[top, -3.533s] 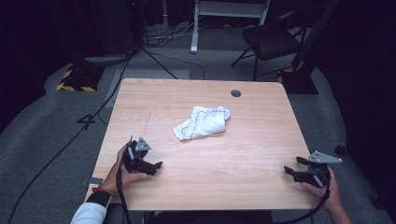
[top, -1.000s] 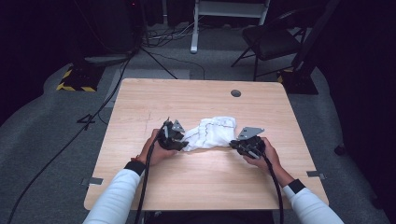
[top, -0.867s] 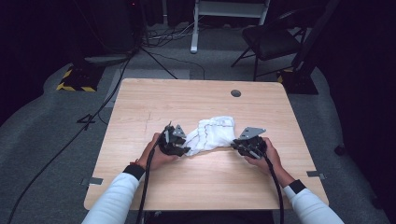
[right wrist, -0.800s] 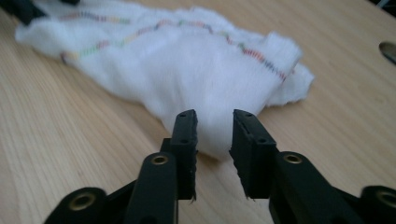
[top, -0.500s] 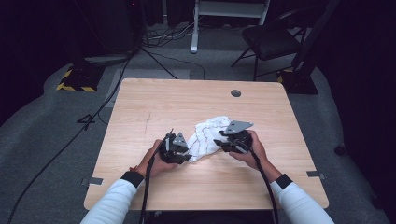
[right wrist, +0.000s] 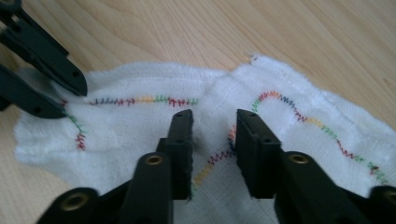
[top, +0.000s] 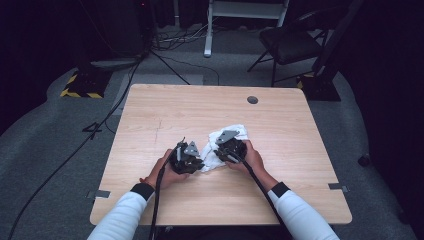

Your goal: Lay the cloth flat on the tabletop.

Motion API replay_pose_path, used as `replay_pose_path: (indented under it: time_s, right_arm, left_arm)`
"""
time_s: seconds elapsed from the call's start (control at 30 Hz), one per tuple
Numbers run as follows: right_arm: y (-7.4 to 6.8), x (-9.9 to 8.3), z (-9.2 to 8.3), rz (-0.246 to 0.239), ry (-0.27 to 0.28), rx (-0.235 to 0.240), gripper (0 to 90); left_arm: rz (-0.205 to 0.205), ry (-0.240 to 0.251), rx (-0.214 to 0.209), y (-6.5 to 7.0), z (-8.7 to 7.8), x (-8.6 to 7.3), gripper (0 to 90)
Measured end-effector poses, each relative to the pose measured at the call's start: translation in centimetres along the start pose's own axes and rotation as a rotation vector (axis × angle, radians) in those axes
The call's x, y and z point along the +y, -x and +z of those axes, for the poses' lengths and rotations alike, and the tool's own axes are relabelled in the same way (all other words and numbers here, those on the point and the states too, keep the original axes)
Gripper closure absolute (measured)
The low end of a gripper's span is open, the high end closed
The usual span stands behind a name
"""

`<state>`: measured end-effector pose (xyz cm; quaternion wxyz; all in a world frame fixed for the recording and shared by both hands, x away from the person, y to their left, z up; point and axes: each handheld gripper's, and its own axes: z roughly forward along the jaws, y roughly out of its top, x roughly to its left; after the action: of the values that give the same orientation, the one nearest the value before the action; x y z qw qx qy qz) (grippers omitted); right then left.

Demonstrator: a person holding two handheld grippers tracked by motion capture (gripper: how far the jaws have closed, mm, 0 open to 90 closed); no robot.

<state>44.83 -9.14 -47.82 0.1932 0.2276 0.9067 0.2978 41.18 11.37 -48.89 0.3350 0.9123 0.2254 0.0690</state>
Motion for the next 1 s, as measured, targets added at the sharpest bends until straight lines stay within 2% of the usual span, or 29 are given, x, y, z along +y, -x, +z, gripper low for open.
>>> replay_pose_path:
  time_s: [0.03, 0.07, 0.1, 0.27, 0.33, 0.37, 0.43, 0.5, 0.53, 0.57, 0.6, 0.67, 0.73, 0.77, 0.8, 0.83, 0.87, 0.9, 0.93, 0.97, 1.0]
  right_arm:
    - [0.1, -0.3, -0.2, -0.009, 0.011, -0.002, 81.4]
    - [0.1, -0.4, -0.4, -0.007, 0.018, 0.001, 82.7]
    - [0.2, -0.5, -0.7, -0.009, 0.028, 0.008, 83.1]
    - [0.4, -1.3, -2.3, 0.001, 0.066, 0.014, 83.5]
    - [0.6, -2.3, -4.2, 0.026, 0.108, 0.022, 83.5]
    - [0.6, -2.3, -4.2, 0.026, 0.108, 0.022, 83.5]
    - [0.6, -3.4, -6.3, 0.022, 0.138, 0.030, 84.2]
    - [0.3, -4.3, -7.4, 0.006, 0.134, 0.041, 84.8]
    - [0.3, -4.3, -7.4, 0.006, 0.134, 0.041, 84.8]
    - [-0.1, -5.3, -8.4, -0.007, 0.127, 0.039, 87.0]
    - [-0.1, -5.3, -8.4, -0.007, 0.127, 0.039, 87.0]
    - [-0.3, -6.6, -9.2, -0.012, 0.113, 0.038, 86.8]
    - [-0.2, -8.0, -9.9, -0.004, 0.096, 0.059, 86.8]
    - [-0.2, -8.7, -10.0, -0.004, 0.081, 0.052, 85.1]
    - [-0.1, -9.7, -10.1, 0.004, 0.073, 0.042, 79.0]
    - [-0.1, -9.7, -10.1, 0.004, 0.073, 0.042, 79.0]
    - [0.0, -9.7, -10.1, 0.011, 0.076, 0.034, 74.3]
    - [0.0, -9.7, -10.1, 0.011, 0.076, 0.034, 74.3]
    - [-0.1, -9.1, -10.2, 0.011, 0.110, 0.027, 68.0]
    - [-0.1, -9.1, -10.2, 0.011, 0.110, 0.027, 68.0]
    - [-0.6, -8.1, -10.1, 0.003, 0.133, 0.038, 61.3]
  left_arm:
    - [0.007, -0.004, 0.011, 0.2, 0.0, 0.0, 78.2]
    - [0.007, -0.004, 0.011, 0.2, 0.0, 0.0, 78.0]
    - [0.020, -0.008, 0.019, 0.3, 0.0, 0.1, 78.2]
    - [0.017, -0.009, 0.024, 0.4, 0.0, 0.1, 78.2]
    - [0.010, -0.009, 0.024, 0.4, 0.0, 0.1, 78.2]
    - [0.010, -0.009, 0.024, 0.4, 0.0, 0.1, 78.1]
    - [0.007, -0.008, 0.009, 0.6, 0.1, 0.2, 77.5]
    - [0.019, -0.015, -0.001, 1.1, 0.2, 0.4, 76.4]
    - [0.019, -0.015, -0.001, 1.1, 0.2, 0.4, 76.4]
    - [0.044, -0.028, 0.000, 1.8, 0.4, 0.7, 76.1]
    - [0.044, -0.028, 0.000, 1.8, 0.4, 0.7, 75.5]
    - [0.068, -0.025, -0.010, 2.6, 0.6, 1.0, 74.8]
    - [0.086, -0.032, -0.027, 3.4, 0.9, 1.3, 73.9]
    - [0.089, -0.031, -0.037, 3.6, 1.0, 1.5, 73.8]
    - [0.081, -0.034, -0.057, 3.9, 1.1, 1.6, 73.7]
    - [0.081, -0.034, -0.057, 3.9, 1.1, 1.6, 73.7]
    - [0.077, -0.029, -0.067, 4.1, 1.1, 1.6, 73.5]
    - [0.068, -0.029, -0.077, 4.3, 1.2, 1.6, 73.5]
    - [0.072, -0.026, -0.085, 4.5, 1.2, 1.6, 73.2]
    - [0.078, -0.028, -0.088, 4.8, 1.2, 1.7, 73.2]
    - [0.079, -0.022, -0.088, 5.2, 1.4, 1.7, 73.0]
